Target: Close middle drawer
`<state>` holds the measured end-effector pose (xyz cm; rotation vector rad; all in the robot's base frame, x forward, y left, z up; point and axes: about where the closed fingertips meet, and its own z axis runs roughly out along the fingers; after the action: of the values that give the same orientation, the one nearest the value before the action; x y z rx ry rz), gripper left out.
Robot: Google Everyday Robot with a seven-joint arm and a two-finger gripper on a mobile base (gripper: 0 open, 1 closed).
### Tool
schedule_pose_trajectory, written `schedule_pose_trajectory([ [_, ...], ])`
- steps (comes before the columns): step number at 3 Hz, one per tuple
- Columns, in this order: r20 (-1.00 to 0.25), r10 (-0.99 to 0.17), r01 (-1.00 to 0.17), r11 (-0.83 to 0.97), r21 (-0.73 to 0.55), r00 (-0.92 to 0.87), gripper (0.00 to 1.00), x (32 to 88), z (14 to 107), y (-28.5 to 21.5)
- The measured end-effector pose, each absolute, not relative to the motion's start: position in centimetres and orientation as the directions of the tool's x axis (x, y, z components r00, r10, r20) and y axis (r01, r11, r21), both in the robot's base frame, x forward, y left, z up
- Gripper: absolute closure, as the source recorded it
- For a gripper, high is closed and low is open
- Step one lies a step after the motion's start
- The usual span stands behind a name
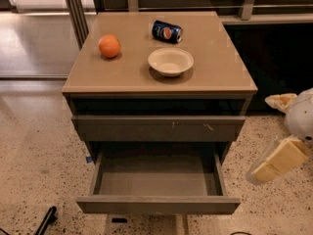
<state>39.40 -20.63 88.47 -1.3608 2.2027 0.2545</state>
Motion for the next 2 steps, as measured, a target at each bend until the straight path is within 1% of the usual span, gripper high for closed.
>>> schedule_pose_trajectory([
  [1, -0.598, -0.67, -0.824, 0.566, -0.03, -0.439, 0.0, 38.3, 82.1, -19.4],
  [2, -0.6, -0.657, -0.799, 0.599, -0.049, -0.456, 0.0, 38.6, 80.4, -19.7],
])
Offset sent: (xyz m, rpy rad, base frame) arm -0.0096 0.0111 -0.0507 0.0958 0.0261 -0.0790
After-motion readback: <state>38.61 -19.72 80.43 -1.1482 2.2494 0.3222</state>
